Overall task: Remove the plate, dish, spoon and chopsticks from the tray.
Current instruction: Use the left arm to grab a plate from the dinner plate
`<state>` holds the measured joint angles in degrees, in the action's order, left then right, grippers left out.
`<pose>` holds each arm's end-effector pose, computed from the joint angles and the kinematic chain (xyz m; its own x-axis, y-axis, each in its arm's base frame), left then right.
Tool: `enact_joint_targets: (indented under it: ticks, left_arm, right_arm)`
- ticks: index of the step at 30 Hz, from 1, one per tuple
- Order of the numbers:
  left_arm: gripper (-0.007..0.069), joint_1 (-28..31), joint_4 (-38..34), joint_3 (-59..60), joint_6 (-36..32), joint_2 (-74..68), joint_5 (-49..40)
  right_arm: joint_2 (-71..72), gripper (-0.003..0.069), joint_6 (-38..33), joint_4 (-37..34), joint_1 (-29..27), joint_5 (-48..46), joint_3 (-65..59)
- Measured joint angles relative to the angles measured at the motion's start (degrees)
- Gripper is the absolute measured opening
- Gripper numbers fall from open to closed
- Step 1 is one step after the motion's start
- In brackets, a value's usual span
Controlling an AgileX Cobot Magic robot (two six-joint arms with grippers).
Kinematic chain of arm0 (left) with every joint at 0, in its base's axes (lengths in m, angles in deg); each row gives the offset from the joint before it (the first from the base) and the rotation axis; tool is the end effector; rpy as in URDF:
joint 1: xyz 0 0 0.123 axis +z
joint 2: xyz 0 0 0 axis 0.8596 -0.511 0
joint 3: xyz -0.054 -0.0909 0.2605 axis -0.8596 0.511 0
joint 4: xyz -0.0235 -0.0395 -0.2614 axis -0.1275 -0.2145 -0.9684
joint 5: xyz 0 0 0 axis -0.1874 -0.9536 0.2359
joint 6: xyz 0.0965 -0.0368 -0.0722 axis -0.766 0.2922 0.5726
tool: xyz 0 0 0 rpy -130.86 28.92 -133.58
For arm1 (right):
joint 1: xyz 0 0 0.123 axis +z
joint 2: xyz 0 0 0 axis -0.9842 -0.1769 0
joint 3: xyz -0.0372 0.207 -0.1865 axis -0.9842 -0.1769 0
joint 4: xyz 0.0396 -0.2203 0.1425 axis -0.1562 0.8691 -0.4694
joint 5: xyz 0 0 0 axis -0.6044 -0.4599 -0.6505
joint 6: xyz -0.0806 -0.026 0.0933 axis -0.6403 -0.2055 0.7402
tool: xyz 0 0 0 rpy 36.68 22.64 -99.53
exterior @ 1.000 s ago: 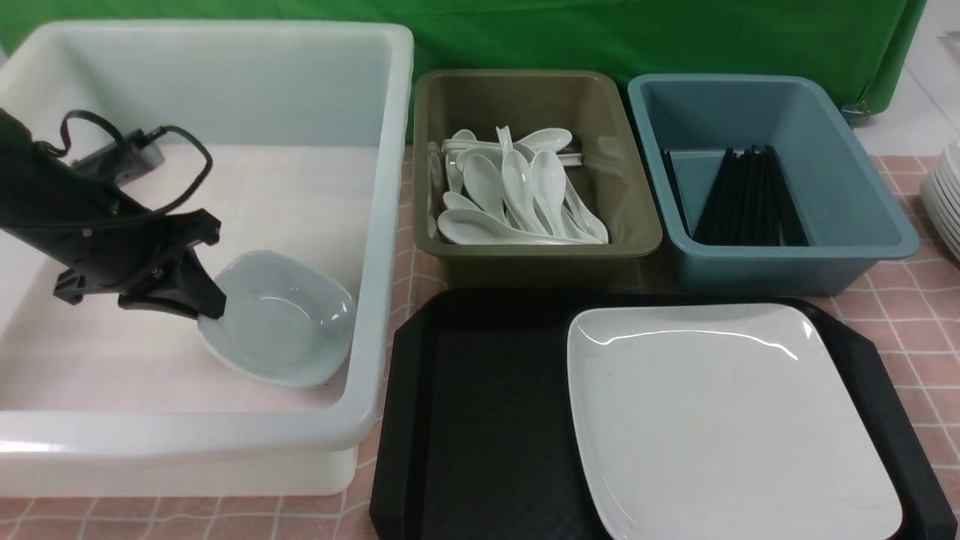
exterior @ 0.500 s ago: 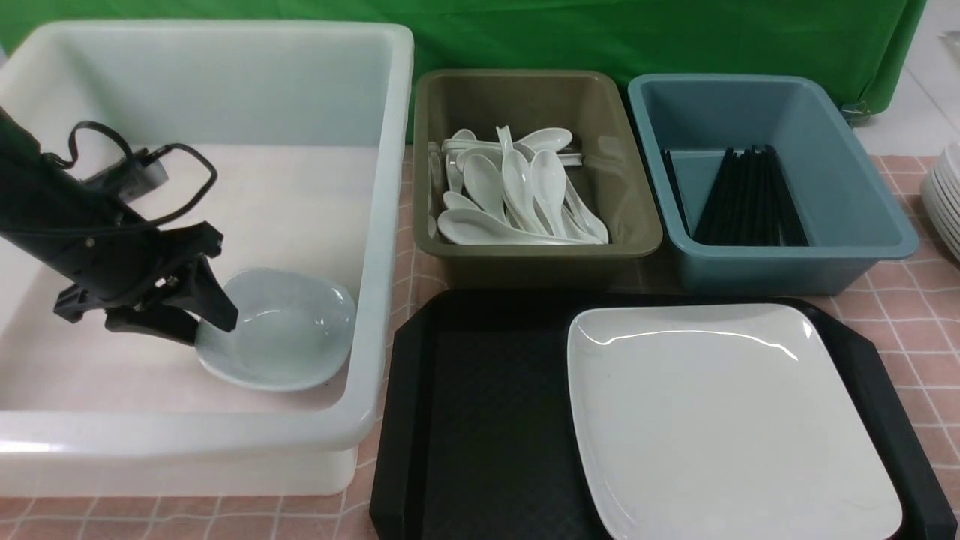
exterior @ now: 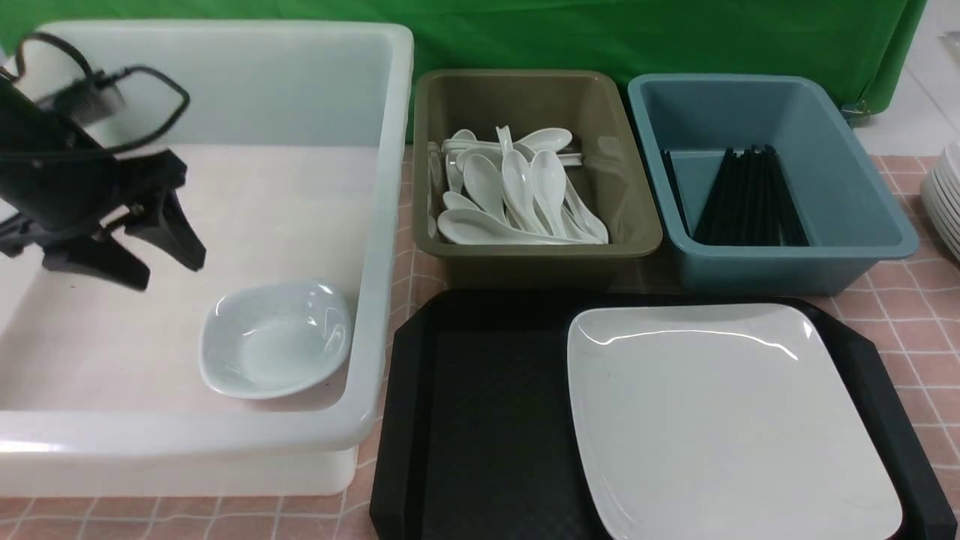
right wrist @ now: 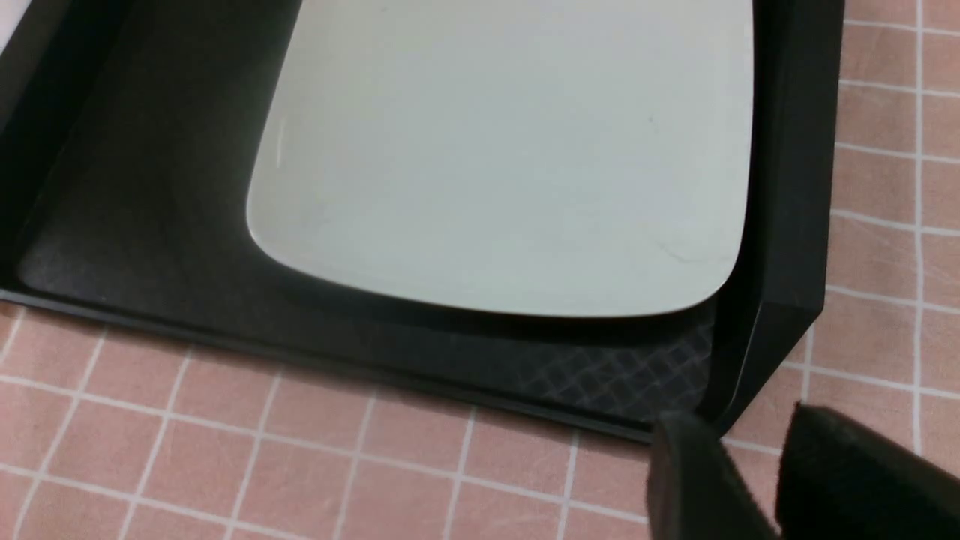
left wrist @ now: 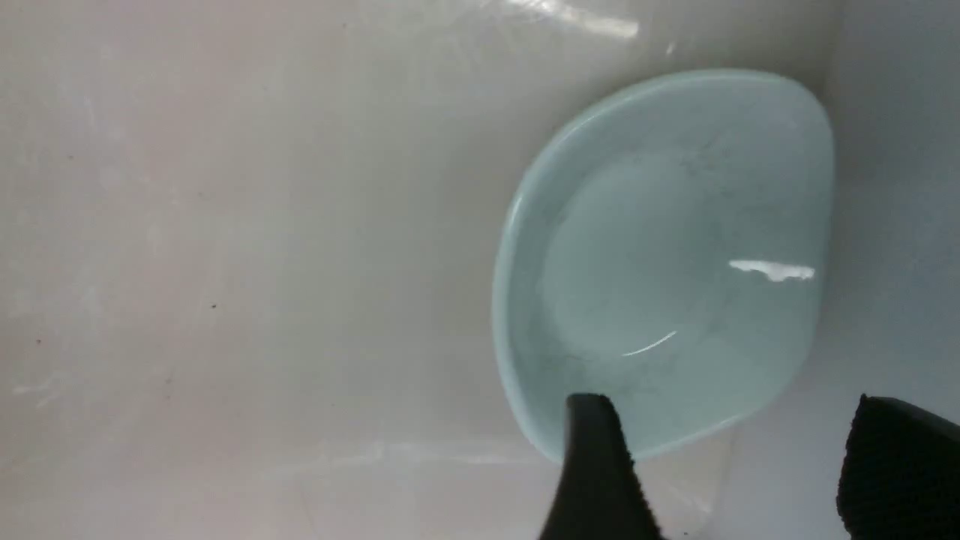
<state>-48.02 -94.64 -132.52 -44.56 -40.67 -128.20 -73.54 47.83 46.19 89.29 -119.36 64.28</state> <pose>0.3739 0.0260 0.2369 -0.9641 -0.2132 -0.1585 -0.1411 0.9164 -0.3745 0.1056 0.0199 0.3026 -0.5742 -0.1140 -0.8108 -0.1893 0.9819 -0.0040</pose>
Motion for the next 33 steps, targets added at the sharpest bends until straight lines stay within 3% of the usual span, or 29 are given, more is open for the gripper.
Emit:
enact_joint_targets:
  ticks: [7, 9, 16, 21, 26, 30, 31, 32, 33]
  left_arm:
    - [0.0054, 0.0, -0.44, 0.0, -1.38, 9.77, -0.11]
    - [0.0017, 0.0, -0.44, 0.0, -1.77, 11.52, -0.16]
    - [-0.0006, 0.0, -1.13, 0.0, -2.4, 16.63, -0.22]
    - [-0.0004, -0.98, -7.56, 1.3, -3.32, 18.49, -0.14]
    - [-0.0004, -12.25, -12.17, 8.28, -4.57, 20.0, 0.11]
    - [-0.0004, -30.09, -11.67, 13.8, -3.45, 20.06, 6.29]
    - [-0.0004, -35.67, -10.34, 14.42, -1.32, 19.84, 9.43]
    - [-0.0004, -35.67, -9.96, 14.51, -0.82, 19.74, 9.42]
    - [-0.0002, -43.21, -5.62, 14.82, 4.08, 18.95, 15.41]
  right_arm:
    - [0.0, 0.0239, 0.0, 0.0, 0.0, 1.63, 0.0]
    - [0.0, 0.0239, 0.0, 0.0, 0.0, 1.7, 0.0]
    - [0.0, 0.0239, 0.64, 0.0, 0.0, 1.87, 0.0]
    - [0.0, 0.0239, 1.75, 0.0, 0.0, 1.87, 0.0]
    - [0.0, 0.0239, 1.75, 0.0, 0.0, 1.87, 0.0]
    - [0.0, 0.0239, 1.75, 0.0, 0.0, 1.87, 0.0]
    - [0.0, 0.0239, 1.75, 0.0, 0.0, 1.87, 0.0]
    - [0.0, 0.0239, 1.75, 0.0, 0.0, 1.87, 0.0]
    - [0.0, 0.0239, 1.75, 0.0, 0.0, 1.87, 0.0]
